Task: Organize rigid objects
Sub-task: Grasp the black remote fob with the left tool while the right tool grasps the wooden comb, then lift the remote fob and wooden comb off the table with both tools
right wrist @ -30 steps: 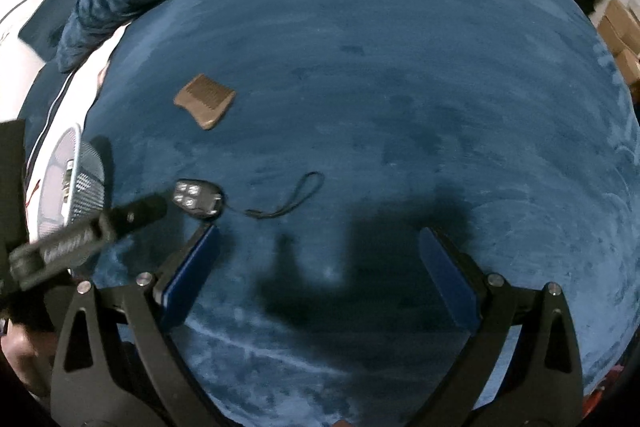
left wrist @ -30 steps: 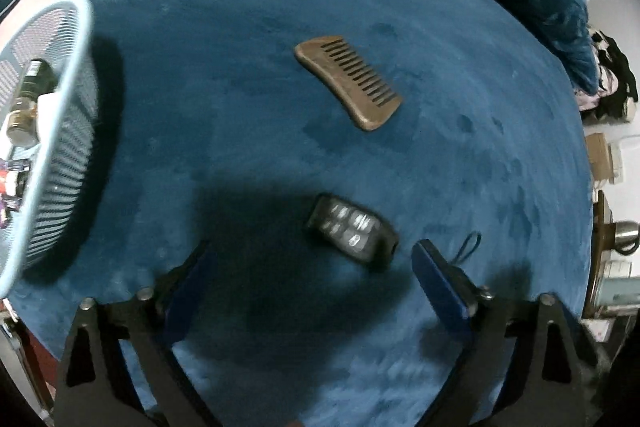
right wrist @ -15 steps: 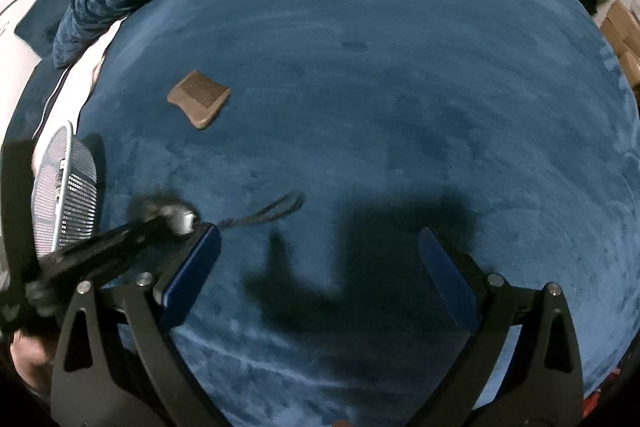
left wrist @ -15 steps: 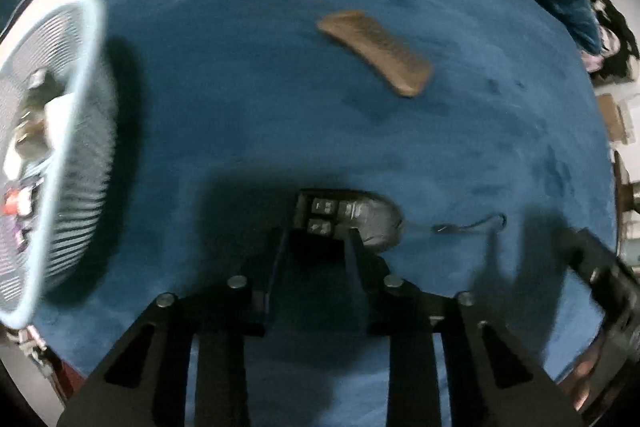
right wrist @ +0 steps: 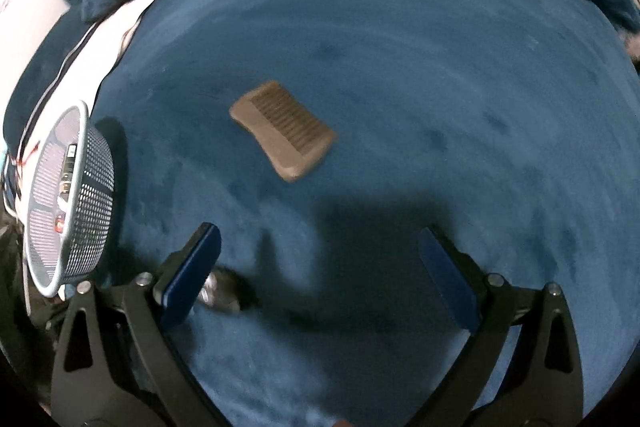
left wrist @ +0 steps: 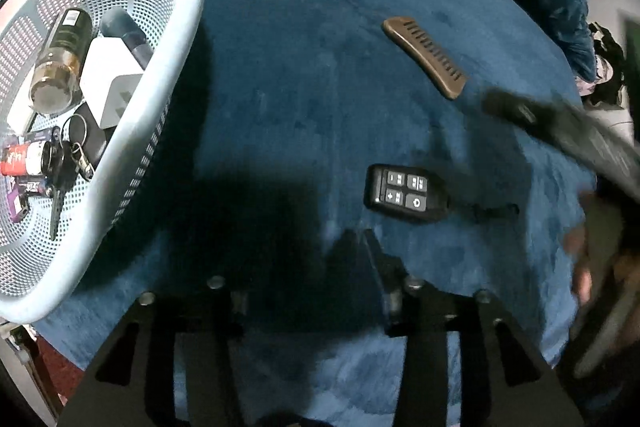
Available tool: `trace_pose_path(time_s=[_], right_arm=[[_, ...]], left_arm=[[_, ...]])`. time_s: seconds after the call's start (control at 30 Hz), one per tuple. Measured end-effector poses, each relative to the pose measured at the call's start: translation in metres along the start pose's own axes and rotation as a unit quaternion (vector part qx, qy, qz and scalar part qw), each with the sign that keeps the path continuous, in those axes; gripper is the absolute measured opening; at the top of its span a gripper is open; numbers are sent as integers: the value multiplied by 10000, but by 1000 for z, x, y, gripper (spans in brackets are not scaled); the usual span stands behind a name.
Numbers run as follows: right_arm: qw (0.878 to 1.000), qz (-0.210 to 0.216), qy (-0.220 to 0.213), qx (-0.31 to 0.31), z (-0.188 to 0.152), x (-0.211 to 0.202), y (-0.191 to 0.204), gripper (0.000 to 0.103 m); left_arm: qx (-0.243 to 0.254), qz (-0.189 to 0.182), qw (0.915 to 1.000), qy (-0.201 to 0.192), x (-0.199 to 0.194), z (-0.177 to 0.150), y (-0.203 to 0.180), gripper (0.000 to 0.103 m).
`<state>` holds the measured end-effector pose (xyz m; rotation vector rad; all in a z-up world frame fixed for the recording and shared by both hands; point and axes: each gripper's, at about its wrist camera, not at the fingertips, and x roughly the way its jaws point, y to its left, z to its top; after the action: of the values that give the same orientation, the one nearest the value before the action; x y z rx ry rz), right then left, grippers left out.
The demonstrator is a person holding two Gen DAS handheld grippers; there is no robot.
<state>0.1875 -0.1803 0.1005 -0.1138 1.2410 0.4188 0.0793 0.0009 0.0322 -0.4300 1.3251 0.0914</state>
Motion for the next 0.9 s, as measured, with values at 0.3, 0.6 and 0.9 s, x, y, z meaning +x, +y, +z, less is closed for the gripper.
trace_pose_path(time_s=[0.3, 0.6, 0.9], right_arm=[[9963, 91, 425, -747, 66, 66, 32, 82], [9913, 44, 692, -1119, 26, 55, 30, 54], [9988, -195, 454, 47, -80, -14, -46, 54]], left_arm=[[232, 26, 9997, 32, -15, -14, 8, 49], [366, 36, 9993, 15, -26, -22, 19, 49], [1898, 144, 9816, -159, -22, -9, -46, 49]])
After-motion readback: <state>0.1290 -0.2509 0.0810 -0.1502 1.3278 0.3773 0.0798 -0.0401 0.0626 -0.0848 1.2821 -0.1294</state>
